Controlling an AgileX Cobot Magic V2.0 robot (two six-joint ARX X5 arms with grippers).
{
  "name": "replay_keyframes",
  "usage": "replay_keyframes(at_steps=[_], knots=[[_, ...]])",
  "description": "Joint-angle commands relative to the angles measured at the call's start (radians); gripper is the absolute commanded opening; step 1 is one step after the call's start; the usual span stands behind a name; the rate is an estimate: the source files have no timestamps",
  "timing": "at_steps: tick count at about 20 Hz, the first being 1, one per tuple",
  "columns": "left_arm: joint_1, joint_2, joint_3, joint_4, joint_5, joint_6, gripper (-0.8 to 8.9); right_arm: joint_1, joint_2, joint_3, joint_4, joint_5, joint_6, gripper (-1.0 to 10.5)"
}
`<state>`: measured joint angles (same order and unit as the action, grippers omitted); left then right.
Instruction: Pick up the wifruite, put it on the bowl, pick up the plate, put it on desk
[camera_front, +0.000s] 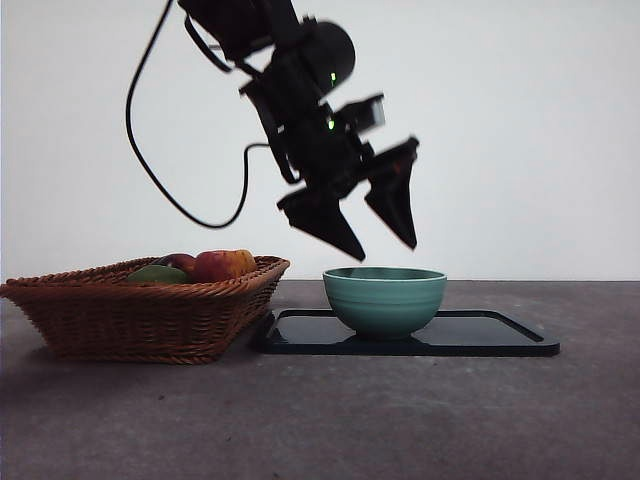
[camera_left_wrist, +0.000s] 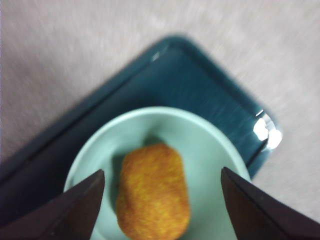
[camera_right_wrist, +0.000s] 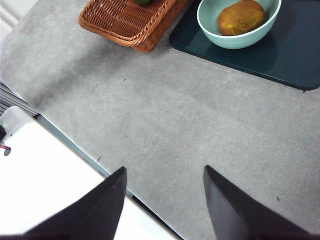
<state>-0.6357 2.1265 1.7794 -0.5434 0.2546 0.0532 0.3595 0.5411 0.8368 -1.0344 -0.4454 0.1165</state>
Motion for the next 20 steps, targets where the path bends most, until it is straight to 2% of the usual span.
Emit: replay_keyframes(at_steps=[1,5,11,14,20], knots=[[-0.013,0.049,0.033,0.011,-0.005,0.052,3.74,0.006,0.005,0.006,0.007,-0.003,-0.02,2.4],[-0.024,0.085,0.033,0.017,-0.056,0.097,3.74,0.006,0.005,0.006,0.001,-0.004,-0.02,2.4],[-0.031,0.11,0.033,0.017,-0.059,0.119,3.66,0.006,0.005,0.006,-0.008,-0.004,-0.02,2.4],[-0.044,0.111,0.033,0.018,-0.083,0.12,2.44,0.006,0.005,0.006,-0.007,-0.003,-0.02,2.4],[-0.056,0.102,0.068,-0.024,-0.082,0.116,2.09,0.006,0.005,0.006,-0.007,-0.003,-0.02,2.4]])
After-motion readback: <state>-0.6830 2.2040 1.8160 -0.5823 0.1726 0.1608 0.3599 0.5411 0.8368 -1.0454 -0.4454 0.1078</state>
